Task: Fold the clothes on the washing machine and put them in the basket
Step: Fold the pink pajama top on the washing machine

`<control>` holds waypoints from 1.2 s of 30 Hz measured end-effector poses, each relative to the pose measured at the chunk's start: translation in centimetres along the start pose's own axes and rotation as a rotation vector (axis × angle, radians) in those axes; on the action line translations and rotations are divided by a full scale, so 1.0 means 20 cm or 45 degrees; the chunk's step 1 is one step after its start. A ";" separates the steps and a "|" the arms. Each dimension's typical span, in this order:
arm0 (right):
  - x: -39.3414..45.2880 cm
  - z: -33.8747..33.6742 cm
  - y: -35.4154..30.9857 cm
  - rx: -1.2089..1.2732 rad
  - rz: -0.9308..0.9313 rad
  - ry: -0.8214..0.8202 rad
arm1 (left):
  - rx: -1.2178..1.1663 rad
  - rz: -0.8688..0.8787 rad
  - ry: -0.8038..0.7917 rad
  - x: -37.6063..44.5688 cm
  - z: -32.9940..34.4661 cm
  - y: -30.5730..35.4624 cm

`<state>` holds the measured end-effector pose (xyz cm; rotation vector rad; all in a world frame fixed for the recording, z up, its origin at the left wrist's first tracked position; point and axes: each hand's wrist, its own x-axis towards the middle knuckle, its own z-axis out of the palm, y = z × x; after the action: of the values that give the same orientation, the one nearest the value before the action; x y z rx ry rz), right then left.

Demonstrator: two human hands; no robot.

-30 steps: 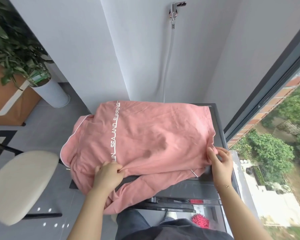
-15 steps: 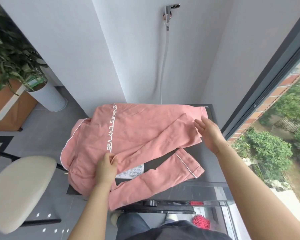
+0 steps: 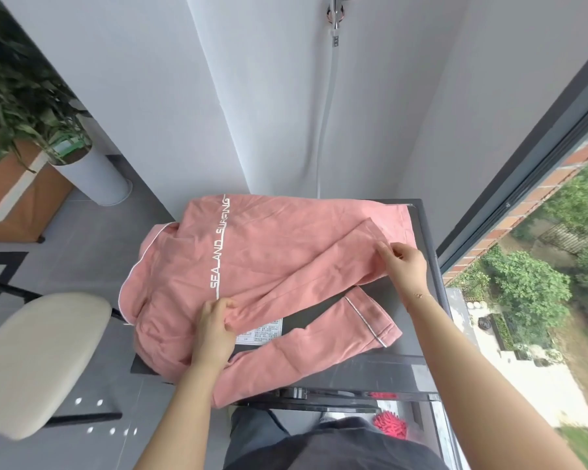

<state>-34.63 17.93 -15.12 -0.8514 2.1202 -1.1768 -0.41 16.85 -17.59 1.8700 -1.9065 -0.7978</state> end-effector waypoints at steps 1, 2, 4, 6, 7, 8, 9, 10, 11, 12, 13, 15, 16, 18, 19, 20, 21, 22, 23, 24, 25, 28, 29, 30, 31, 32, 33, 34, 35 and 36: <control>-0.01 -0.01 -0.01 0.041 -0.012 0.021 | -0.020 -0.025 -0.021 0.00 -0.02 0.01; -0.03 -0.03 -0.02 0.118 -0.005 0.052 | -0.038 -0.036 -0.031 -0.01 -0.04 0.02; -0.06 -0.07 -0.04 0.361 0.044 0.102 | -0.051 -0.017 -0.067 0.00 -0.08 0.02; -0.14 -0.14 -0.02 0.693 0.141 0.191 | 0.036 0.035 -0.158 0.02 -0.13 0.00; -0.19 -0.17 0.00 0.843 0.201 0.262 | 0.103 0.080 -0.215 0.03 -0.15 -0.01; -0.24 -0.20 0.04 0.933 0.231 0.333 | 0.148 0.130 -0.269 0.04 -0.18 -0.01; -0.29 -0.23 0.08 1.006 0.263 0.403 | 0.147 0.165 -0.319 0.03 -0.21 0.00; -0.34 -0.25 0.10 1.026 0.296 0.500 | 0.105 0.182 -0.389 0.02 -0.25 0.01; -0.38 -0.26 0.15 1.031 0.351 0.598 | 0.050 0.176 -0.498 0.00 -0.29 0.02; -0.41 -0.26 0.19 1.031 0.435 0.666 | -0.006 0.148 -0.642 -0.03 -0.33 0.02; -0.44 -0.24 0.25 0.954 0.526 0.724 | -0.036 0.107 -0.798 -0.05 -0.36 0.00; -0.51 -0.18 0.30 0.659 0.593 0.671 | -0.028 0.004 -0.996 -0.10 -0.40 -0.05; -0.54 -0.15 0.30 0.548 0.605 0.641 | -0.033 -0.049 -1.001 -0.12 -0.40 -0.06; -0.60 -0.08 0.25 0.501 0.573 0.675 | -0.088 -0.142 -0.903 -0.13 -0.40 -0.13; -0.62 -0.04 0.24 0.473 0.580 0.683 | -0.133 -0.159 -0.825 -0.13 -0.41 -0.14; -0.61 -0.03 0.23 0.433 0.592 0.657 | -0.198 -0.178 -0.747 -0.13 -0.41 -0.15; -0.63 -0.01 0.24 0.383 0.601 0.614 | -0.281 -0.205 -0.661 -0.12 -0.42 -0.17; -0.65 0.01 0.24 0.326 0.611 0.555 | -0.339 -0.217 -0.549 -0.11 -0.43 -0.20; -0.66 0.01 0.24 0.326 0.614 0.520 | -0.366 -0.217 -0.401 -0.08 -0.44 -0.22; -0.69 0.01 0.22 0.366 0.626 0.490 | -0.359 -0.209 -0.245 -0.05 -0.44 -0.26; -0.71 0.01 0.20 0.424 0.624 0.481 | -0.362 -0.225 -0.108 -0.01 -0.46 -0.30; -0.72 0.02 0.14 0.624 0.571 0.428 | -0.151 -0.219 0.136 0.10 -0.49 -0.35; -0.71 0.03 0.14 0.674 0.543 0.388 | -0.051 -0.196 0.116 0.13 -0.48 -0.33; -0.71 0.05 0.11 0.714 0.518 0.345 | 0.002 -0.168 0.059 0.15 -0.45 -0.29; -0.70 0.06 0.10 0.738 0.517 0.324 | -0.012 -0.114 -0.018 0.15 -0.42 -0.24; -0.70 0.07 0.08 0.750 0.528 0.324 | -0.031 -0.043 -0.088 0.15 -0.37 -0.20; -0.70 0.08 0.07 0.744 0.542 0.354 | -0.022 0.024 -0.127 0.14 -0.31 -0.17; -0.70 0.09 0.07 0.741 0.544 0.395 | 0.038 0.062 -0.134 0.13 -0.26 -0.16; -0.70 0.08 0.07 0.735 0.532 0.451 | 0.118 0.065 -0.118 0.12 -0.22 -0.16; -0.70 0.06 0.07 0.749 0.503 0.519 | 0.173 0.055 -0.069 0.12 -0.19 -0.17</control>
<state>-25.24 28.41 -14.57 0.0750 1.9273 -1.7143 4.39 14.03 -16.95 1.8954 -2.0751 -0.7292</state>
